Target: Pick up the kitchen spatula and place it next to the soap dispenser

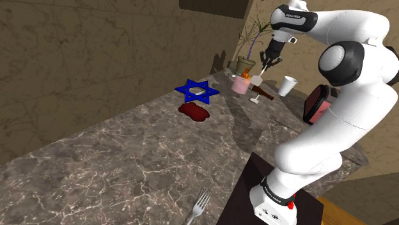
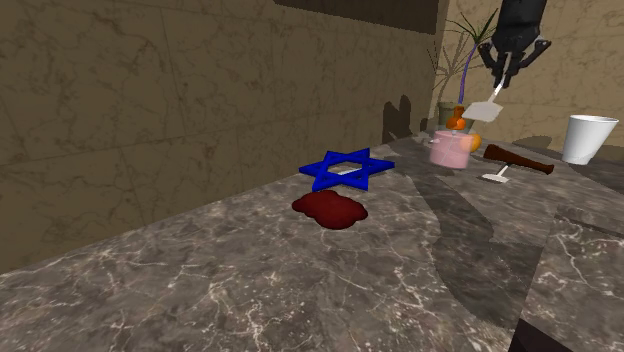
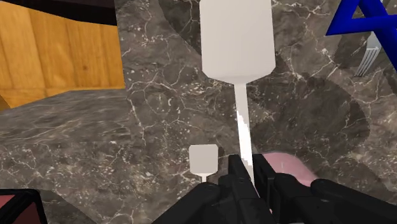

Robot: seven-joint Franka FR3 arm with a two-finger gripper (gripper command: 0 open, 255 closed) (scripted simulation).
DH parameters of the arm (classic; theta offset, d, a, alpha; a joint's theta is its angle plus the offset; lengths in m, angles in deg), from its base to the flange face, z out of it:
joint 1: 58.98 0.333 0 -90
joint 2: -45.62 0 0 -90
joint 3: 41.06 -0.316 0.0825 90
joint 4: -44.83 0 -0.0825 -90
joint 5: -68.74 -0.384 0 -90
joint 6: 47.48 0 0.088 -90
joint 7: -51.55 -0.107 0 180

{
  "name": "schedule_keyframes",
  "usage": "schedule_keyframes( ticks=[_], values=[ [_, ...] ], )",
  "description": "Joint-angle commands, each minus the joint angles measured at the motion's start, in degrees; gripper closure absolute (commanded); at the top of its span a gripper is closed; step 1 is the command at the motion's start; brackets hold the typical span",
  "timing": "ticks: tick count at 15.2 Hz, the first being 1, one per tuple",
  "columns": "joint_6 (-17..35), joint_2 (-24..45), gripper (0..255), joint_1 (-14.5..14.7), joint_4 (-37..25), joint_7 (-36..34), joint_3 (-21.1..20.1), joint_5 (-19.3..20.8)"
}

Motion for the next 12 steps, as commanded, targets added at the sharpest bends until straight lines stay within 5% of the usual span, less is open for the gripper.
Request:
schedule_keyframes(
  ticks=[1, 12],
  values=[
    [-0.3, 1.5, 255, -1.5, -2.0, 3.1, 1.5, -0.4],
    [-3.7, 13.9, 255, -10.8, -17.7, 18.2, 7.7, -4.9]
  ],
)
